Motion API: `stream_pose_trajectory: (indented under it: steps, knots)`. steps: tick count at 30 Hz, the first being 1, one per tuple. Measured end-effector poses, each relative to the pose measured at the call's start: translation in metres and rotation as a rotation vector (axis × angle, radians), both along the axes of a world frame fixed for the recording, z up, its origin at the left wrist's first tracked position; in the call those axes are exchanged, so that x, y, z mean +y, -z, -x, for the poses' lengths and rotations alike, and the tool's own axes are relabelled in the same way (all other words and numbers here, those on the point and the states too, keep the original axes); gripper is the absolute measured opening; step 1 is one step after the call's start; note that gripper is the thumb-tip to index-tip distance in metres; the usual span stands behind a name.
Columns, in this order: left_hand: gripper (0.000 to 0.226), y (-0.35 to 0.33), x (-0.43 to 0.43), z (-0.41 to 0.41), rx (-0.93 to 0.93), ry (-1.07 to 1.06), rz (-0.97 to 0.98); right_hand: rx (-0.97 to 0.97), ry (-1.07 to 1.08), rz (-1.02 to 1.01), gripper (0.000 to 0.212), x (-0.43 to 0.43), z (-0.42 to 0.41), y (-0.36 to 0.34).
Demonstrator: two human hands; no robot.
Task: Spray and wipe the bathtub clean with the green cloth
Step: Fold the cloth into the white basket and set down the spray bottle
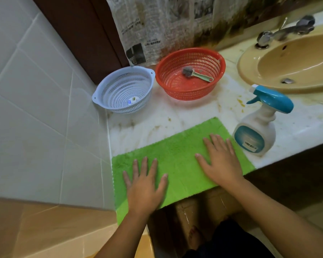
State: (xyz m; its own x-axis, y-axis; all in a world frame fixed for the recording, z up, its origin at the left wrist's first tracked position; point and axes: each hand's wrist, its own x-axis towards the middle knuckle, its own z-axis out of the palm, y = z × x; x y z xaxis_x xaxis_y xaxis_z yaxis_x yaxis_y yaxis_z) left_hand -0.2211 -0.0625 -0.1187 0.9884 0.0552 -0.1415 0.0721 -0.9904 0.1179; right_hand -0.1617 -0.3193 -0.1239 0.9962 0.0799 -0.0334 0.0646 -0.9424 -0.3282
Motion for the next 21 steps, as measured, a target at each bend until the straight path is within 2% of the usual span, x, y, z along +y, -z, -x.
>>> stream_pose_trajectory:
  steps: [4,12,18,21]
  knots:
    - [0.071,-0.009,-0.026,-0.027,-0.077,0.145,0.067,-0.099,0.129,-0.079,0.068,-0.012,0.015,0.006]
    - [0.055,-0.027,-0.122,-0.114,-0.03,0.609,0.117,-0.209,0.324,-0.078,0.053,-0.036,0.048,0.011]
    - [0.056,-0.035,-0.174,-0.154,0.131,0.696,-0.113,-0.178,0.391,-0.104,0.051,-0.034,0.046,0.004]
    - [0.041,-0.037,-0.179,-0.161,0.109,0.682,-0.133,-0.136,0.416,-0.129,0.05,-0.031,0.041,0.001]
